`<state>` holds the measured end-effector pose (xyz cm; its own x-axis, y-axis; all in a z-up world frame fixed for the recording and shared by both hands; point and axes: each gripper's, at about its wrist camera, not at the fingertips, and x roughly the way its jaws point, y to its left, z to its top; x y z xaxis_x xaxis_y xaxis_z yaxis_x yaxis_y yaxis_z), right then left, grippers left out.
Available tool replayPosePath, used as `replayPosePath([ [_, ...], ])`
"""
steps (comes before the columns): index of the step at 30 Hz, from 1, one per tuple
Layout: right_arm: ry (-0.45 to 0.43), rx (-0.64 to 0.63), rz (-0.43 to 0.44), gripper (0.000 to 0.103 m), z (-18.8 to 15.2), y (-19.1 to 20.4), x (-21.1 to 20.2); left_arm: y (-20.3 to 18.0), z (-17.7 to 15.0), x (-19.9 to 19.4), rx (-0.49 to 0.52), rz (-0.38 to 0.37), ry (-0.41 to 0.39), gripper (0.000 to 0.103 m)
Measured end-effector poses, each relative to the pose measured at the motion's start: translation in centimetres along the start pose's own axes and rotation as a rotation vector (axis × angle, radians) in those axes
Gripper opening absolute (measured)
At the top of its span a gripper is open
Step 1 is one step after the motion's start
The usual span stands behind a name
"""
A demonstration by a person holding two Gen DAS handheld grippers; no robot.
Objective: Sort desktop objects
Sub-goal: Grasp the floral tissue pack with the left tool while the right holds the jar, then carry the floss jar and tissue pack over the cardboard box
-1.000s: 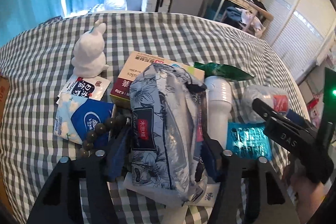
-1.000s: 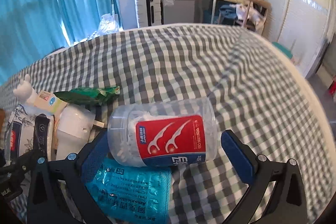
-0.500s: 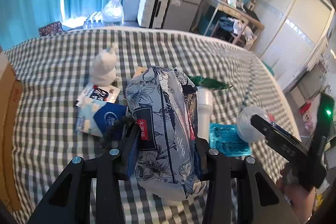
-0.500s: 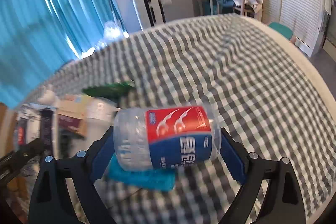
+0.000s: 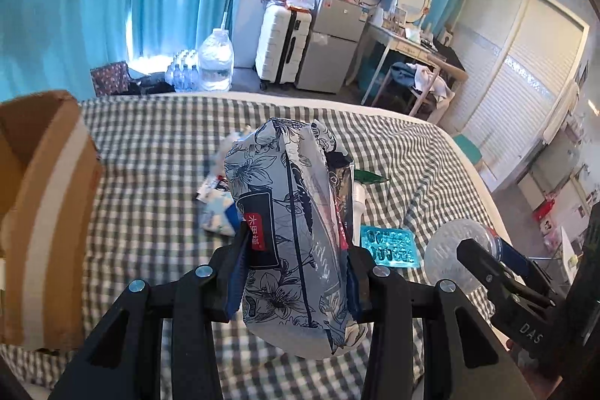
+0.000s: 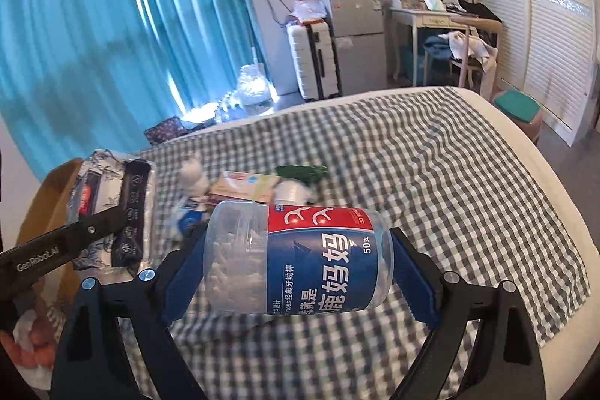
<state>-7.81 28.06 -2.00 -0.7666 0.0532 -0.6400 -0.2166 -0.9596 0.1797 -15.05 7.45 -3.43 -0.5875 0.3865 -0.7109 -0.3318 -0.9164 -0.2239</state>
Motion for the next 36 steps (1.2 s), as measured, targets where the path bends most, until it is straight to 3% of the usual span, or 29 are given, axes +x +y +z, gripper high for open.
replayPosePath([
  [10,-0.045,-0.097,0.052,0.091,0.8,6.2,-3.9,2.8,0.4,-5.5,-0.028,0.029,-0.042,0.043],
  [22,-0.072,-0.205,0.18,0.091,1.6,13.7,-7.4,10.6,2.4,-12.6,-0.107,0.087,-0.125,0.043],
  [29,-0.049,-0.254,0.31,0.091,2.3,19.3,-7.0,16.4,4.0,-14.2,-0.105,0.165,-0.122,0.043],
  [36,-0.002,-0.263,0.482,0.091,3.3,25.9,-3.8,22.9,4.3,-13.8,-0.131,0.25,-0.085,0.043],
])
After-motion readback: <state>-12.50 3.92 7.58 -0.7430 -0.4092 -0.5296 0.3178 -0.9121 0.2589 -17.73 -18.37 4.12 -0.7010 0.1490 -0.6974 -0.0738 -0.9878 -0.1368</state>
